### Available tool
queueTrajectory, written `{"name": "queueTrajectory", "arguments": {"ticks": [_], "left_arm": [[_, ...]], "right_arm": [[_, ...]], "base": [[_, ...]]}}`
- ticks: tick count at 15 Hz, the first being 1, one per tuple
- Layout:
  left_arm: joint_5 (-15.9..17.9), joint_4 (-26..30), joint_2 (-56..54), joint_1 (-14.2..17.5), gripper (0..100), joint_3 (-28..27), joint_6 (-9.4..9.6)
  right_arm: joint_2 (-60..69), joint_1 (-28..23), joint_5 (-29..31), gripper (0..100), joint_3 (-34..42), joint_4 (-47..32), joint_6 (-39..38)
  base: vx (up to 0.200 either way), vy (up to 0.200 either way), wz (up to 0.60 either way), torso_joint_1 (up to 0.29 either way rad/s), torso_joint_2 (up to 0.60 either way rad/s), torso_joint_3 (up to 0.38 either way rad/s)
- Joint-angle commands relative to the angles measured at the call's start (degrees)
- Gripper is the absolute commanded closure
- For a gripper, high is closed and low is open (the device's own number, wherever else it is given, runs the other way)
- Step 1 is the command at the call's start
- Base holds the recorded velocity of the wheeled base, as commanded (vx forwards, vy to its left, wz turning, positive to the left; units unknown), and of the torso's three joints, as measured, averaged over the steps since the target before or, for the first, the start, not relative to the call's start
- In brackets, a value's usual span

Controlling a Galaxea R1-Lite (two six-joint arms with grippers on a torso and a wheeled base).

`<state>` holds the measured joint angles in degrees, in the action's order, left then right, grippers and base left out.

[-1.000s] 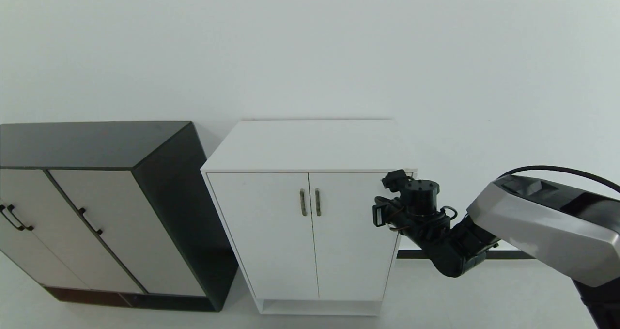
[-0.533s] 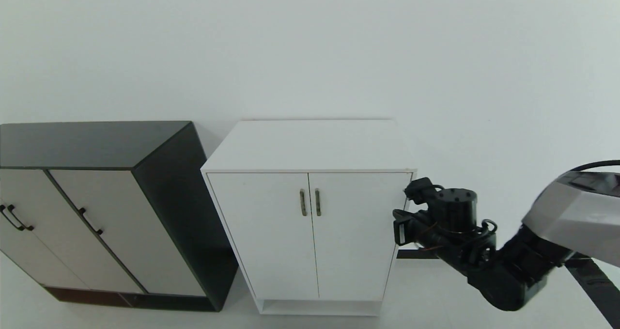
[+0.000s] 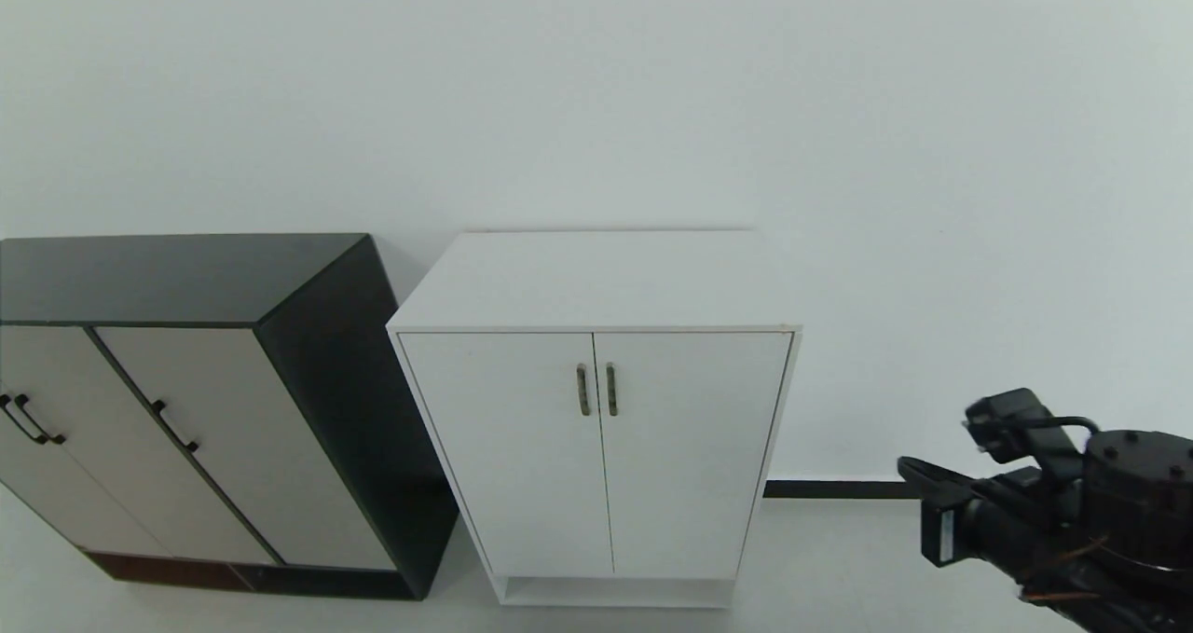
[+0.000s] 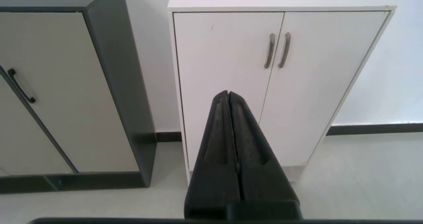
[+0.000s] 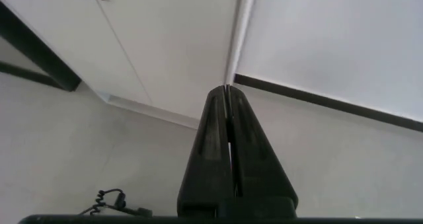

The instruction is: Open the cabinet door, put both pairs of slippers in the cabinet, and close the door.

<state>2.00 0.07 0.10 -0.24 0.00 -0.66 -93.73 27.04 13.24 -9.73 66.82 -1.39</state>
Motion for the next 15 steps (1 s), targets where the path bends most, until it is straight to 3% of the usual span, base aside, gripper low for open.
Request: {"name": "queueTrajectory", "arguments": {"ticks": [1, 3, 5, 6, 8, 9, 10, 12, 15], "left_arm": [[0.0, 0.0, 0.0, 0.0, 100, 0.0, -0.04], [0.0, 0.0, 0.0, 0.0, 100, 0.0, -0.04], [0.0, 0.0, 0.0, 0.0, 100, 0.0, 0.04], [0.0, 0.0, 0.0, 0.0, 100, 0.0, 0.04], [0.0, 0.0, 0.0, 0.0, 100, 0.0, 0.04], [0.0, 0.0, 0.0, 0.0, 100, 0.0, 0.04], [0.0, 0.0, 0.0, 0.0, 100, 0.0, 0.04], [0.0, 0.0, 0.0, 0.0, 100, 0.0, 0.04], [0.0, 0.0, 0.0, 0.0, 100, 0.0, 0.04]], "right_arm": [[12.2, -2.4, 0.8, 100, 8.2, -0.3, 0.4], [15.0, -3.9, 1.3, 100, 9.7, -1.3, 0.7], [28.0, -7.9, 3.6, 100, 9.7, -17.0, 0.2], [31.2, -7.9, 3.8, 100, 9.7, -20.6, 0.2], [48.3, -8.0, 3.7, 100, 9.7, -36.8, 0.3], [48.7, -8.0, 3.6, 100, 9.7, -37.3, 0.3], [60.4, -7.9, 1.3, 100, 9.0, -48.3, 0.2], [71.1, -8.0, -1.0, 100, 7.7, -59.1, 0.1], [73.7, -9.1, -1.3, 100, 7.2, -61.8, 0.1]], "base": [[0.000, 0.000, 0.00, 0.000, 0.00, 0.000], [0.000, 0.000, 0.00, 0.000, 0.00, 0.000], [0.000, 0.000, 0.00, 0.000, 0.00, 0.000], [0.000, 0.000, 0.00, 0.000, 0.00, 0.000], [0.000, 0.000, 0.00, 0.000, 0.00, 0.000], [0.000, 0.000, 0.00, 0.000, 0.00, 0.000], [0.000, 0.000, 0.00, 0.000, 0.00, 0.000], [0.000, 0.000, 0.00, 0.000, 0.00, 0.000], [0.000, 0.000, 0.00, 0.000, 0.00, 0.000]]}}
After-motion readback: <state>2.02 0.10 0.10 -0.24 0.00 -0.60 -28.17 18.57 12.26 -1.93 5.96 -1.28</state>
